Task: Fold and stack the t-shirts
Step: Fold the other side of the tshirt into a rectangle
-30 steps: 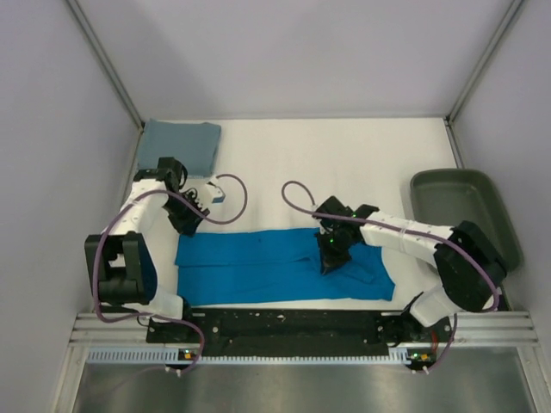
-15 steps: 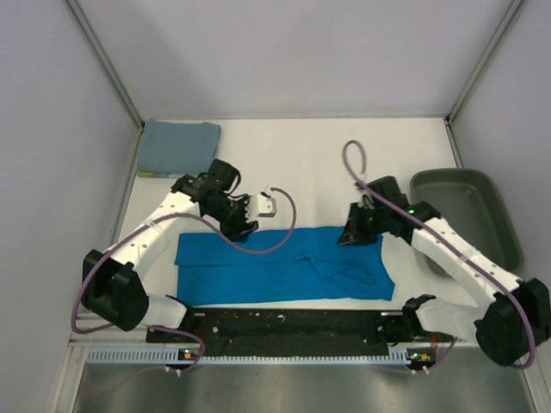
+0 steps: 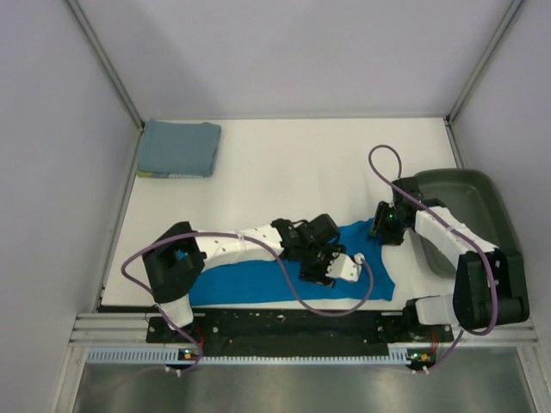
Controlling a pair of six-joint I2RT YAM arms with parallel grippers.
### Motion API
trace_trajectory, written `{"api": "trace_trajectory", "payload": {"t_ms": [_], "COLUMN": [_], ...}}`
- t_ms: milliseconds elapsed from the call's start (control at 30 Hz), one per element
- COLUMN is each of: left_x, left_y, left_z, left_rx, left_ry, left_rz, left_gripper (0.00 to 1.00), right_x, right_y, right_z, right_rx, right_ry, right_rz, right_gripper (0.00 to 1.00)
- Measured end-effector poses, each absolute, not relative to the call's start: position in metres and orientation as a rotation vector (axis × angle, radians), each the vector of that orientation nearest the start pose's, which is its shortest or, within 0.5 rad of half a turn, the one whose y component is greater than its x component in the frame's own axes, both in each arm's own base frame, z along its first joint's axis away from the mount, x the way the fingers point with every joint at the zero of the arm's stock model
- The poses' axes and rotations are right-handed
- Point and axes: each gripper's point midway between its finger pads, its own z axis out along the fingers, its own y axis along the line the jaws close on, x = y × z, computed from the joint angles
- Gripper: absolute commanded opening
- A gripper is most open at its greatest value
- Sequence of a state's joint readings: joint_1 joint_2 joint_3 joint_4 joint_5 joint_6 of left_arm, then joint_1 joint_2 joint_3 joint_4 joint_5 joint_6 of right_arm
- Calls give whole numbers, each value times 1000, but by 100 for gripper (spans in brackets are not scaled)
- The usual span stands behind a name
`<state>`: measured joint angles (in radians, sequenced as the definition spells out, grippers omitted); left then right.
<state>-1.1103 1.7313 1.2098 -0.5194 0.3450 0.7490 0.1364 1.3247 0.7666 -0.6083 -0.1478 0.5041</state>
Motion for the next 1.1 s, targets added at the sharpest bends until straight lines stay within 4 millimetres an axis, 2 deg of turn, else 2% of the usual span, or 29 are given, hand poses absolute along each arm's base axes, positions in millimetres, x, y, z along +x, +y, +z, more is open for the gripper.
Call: {"api": "trace_trajectory", "payload": {"t_ms": [67, 167, 267, 433, 467, 500, 633, 800, 967, 1000, 1033, 1100], "left_x": [148, 146, 153, 155, 154, 153, 152, 154, 150, 149, 149, 147], "left_y": [-384, -394, -398, -396, -395, -395, -393, -392, -377, -376, -374, -369], "left_z": [64, 54, 49, 36, 34, 32, 23, 24, 25, 24, 24, 22], "left_rx": [-2936, -2973, -3000, -2979, -2976, -2974, -2950, -2962, -2966, -2963, -2957, -2939], "left_ry": [-1942, -1927, -1945, -1938, -1929, -1922, -1903, -1882, -1828, -1825, -1820, -1807], "left_rz": [736, 688, 628, 593, 594, 598, 579, 549, 523, 522, 517, 504], "left_gripper": [63, 59, 51, 24, 14, 0, 0, 0, 0, 5, 18, 34], "right_x": [247, 253, 258, 263, 263, 264, 273, 291, 312, 317, 320, 326], "right_y": [75, 72, 73, 75, 75, 75, 77, 76, 78, 78, 78, 78], "right_z": [43, 37, 30, 19, 17, 17, 18, 19, 20, 20, 20, 21], "right_rx": [466, 440, 419, 383, 377, 369, 333, 279, 235, 225, 217, 199], "right_ry": [2762, 2762, 2764, 2782, 2787, 2784, 2780, 2769, 2766, 2764, 2761, 2751], "right_rz": [324, 301, 298, 307, 310, 312, 320, 301, 295, 295, 292, 286], "right_gripper": [45, 34, 25, 2, 0, 0, 0, 0, 0, 7, 16, 28]}}
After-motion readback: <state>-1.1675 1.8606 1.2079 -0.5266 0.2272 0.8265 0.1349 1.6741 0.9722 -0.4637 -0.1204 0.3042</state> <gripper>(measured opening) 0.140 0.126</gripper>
